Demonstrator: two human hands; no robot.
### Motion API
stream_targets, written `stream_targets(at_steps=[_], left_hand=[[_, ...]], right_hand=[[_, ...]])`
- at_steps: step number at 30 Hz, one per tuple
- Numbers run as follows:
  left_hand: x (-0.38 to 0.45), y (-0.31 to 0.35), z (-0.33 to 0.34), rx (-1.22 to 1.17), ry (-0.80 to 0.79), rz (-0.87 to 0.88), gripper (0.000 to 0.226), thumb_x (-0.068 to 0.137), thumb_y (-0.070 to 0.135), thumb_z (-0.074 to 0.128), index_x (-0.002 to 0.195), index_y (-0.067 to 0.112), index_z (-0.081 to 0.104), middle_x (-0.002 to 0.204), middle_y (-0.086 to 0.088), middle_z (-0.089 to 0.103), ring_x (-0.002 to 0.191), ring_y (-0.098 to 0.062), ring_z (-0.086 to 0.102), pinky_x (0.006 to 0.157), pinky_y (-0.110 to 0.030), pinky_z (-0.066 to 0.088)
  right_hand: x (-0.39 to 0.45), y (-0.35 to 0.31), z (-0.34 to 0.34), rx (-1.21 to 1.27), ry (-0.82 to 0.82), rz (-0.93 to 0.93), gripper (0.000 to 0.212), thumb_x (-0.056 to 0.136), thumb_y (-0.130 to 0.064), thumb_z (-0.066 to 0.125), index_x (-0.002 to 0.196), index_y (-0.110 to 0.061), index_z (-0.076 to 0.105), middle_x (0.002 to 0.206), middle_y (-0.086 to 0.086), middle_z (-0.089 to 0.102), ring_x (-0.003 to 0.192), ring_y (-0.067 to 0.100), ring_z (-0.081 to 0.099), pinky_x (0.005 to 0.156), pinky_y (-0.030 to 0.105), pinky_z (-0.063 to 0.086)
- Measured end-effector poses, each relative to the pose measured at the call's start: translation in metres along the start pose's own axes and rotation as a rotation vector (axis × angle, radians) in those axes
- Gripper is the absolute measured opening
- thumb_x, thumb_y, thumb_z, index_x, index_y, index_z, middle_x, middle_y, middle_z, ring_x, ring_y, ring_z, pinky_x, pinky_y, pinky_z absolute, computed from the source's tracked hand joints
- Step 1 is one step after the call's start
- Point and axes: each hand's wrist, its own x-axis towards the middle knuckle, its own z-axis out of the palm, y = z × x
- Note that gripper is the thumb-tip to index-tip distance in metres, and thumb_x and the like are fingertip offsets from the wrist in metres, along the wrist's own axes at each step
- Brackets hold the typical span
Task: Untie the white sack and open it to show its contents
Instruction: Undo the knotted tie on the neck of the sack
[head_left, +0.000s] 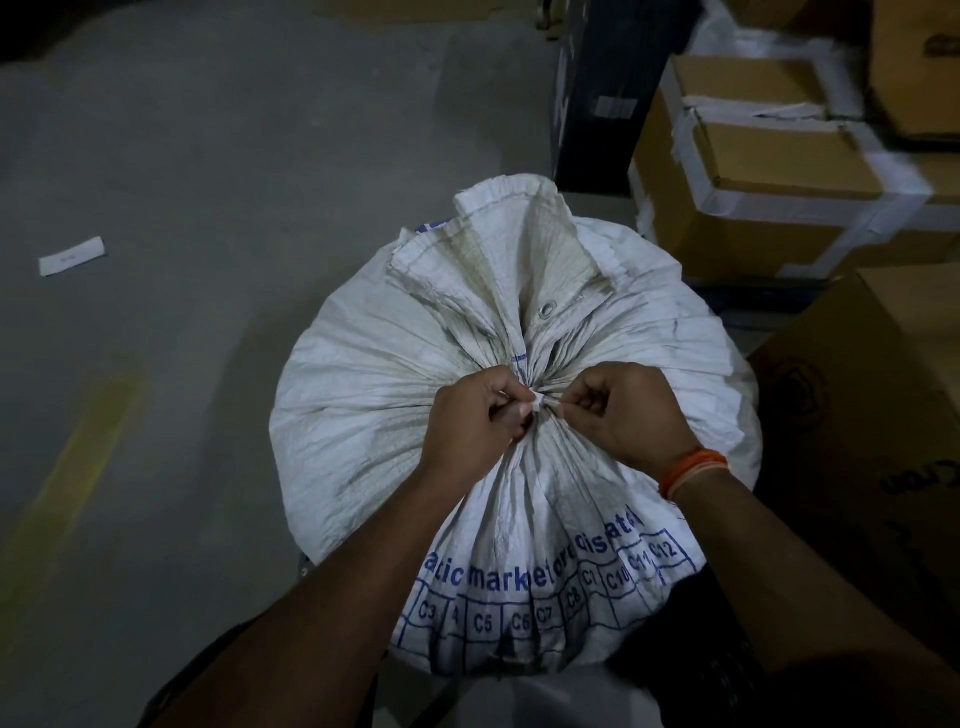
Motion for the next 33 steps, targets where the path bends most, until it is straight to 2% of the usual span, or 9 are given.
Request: stream_targets(at_steps=[3,7,13,19,24,26,29,31,33], left_hand=[[0.000,0.000,0.000,0.002,0.005,-0.004,0.014,0.093,0.008,0.073,0.088,0.021,0.074,0.075,0.002,0.079,0.064,-0.013,0.076,0.067,-0.029,0.061],[0.001,-0.001,0.000,-0.001,-0.001,-0.003,0.013,0.093,0.008,0.073,0.088,0.020,0.074,0.077,0.001,0.080,0.065,-0.014,0.076,0.072,-0.039,0.065],[0.002,-0.004,0.001,0.004,-0.005,0.005,0.018,0.091,0.011,0.073,0.086,0.029,0.074,0.081,0.004,0.080,0.073,-0.013,0.077,0.075,-0.047,0.064],[0.001,-0.001,0.002,0.009,-0.010,-0.005,0.014,0.092,0.008,0.073,0.089,0.021,0.076,0.079,0.003,0.080,0.069,-0.012,0.076,0.071,-0.035,0.063],[0.000,0.003,0.001,-0.006,-0.010,-0.022,0.015,0.093,0.006,0.073,0.087,0.020,0.074,0.075,0.002,0.079,0.065,-0.013,0.076,0.067,-0.022,0.058],[0.000,0.004,0.001,0.010,-0.009,-0.013,0.017,0.093,0.008,0.073,0.086,0.024,0.074,0.075,0.003,0.079,0.065,-0.012,0.076,0.068,-0.025,0.059],[0.000,0.002,0.001,0.008,-0.005,-0.012,0.021,0.092,0.008,0.074,0.085,0.028,0.074,0.080,0.004,0.080,0.069,-0.012,0.077,0.072,-0.036,0.064],[0.000,0.001,0.001,0.000,-0.004,-0.012,0.021,0.092,0.007,0.073,0.085,0.028,0.074,0.082,0.004,0.080,0.073,-0.013,0.077,0.075,-0.042,0.065],[-0.001,0.001,0.001,-0.004,-0.005,-0.014,0.019,0.092,0.008,0.073,0.086,0.025,0.075,0.080,0.003,0.080,0.072,-0.014,0.077,0.075,-0.044,0.065]], right_hand=[[0.001,-0.001,-0.001,-0.026,0.007,-0.006,0.006,0.076,-0.019,0.083,0.074,-0.018,0.078,0.062,-0.012,0.063,0.057,-0.005,0.057,0.056,0.003,0.039],[0.001,-0.004,0.002,-0.048,0.021,-0.009,0.006,0.076,-0.018,0.082,0.073,-0.018,0.077,0.062,-0.012,0.061,0.056,-0.005,0.054,0.057,0.003,0.035],[0.003,-0.009,0.013,-0.044,0.016,-0.037,0.007,0.078,-0.018,0.081,0.074,-0.021,0.076,0.066,-0.012,0.061,0.056,-0.006,0.051,0.056,0.004,0.034],[-0.002,-0.004,0.001,0.026,-0.058,-0.037,0.006,0.077,-0.023,0.083,0.079,-0.023,0.077,0.065,-0.014,0.065,0.059,-0.003,0.061,0.058,0.006,0.044],[-0.003,0.003,-0.008,-0.020,-0.036,-0.030,0.007,0.076,-0.018,0.083,0.074,-0.020,0.076,0.061,-0.016,0.061,0.059,-0.003,0.059,0.057,0.004,0.041],[-0.002,0.000,-0.003,-0.052,-0.012,-0.037,0.007,0.076,-0.016,0.082,0.073,-0.018,0.076,0.063,-0.014,0.061,0.056,-0.001,0.055,0.056,0.004,0.038],[0.001,-0.006,0.006,-0.072,0.011,-0.061,0.007,0.075,-0.014,0.080,0.072,-0.018,0.076,0.067,-0.010,0.063,0.059,0.005,0.053,0.058,0.012,0.039],[0.003,-0.008,0.009,-0.069,0.010,-0.069,0.008,0.076,-0.016,0.081,0.073,-0.020,0.075,0.067,-0.012,0.061,0.057,0.001,0.051,0.058,0.005,0.034],[0.002,-0.007,0.006,-0.050,-0.017,-0.066,0.006,0.077,-0.020,0.081,0.075,-0.022,0.076,0.067,-0.014,0.062,0.057,-0.002,0.055,0.057,0.003,0.037]])
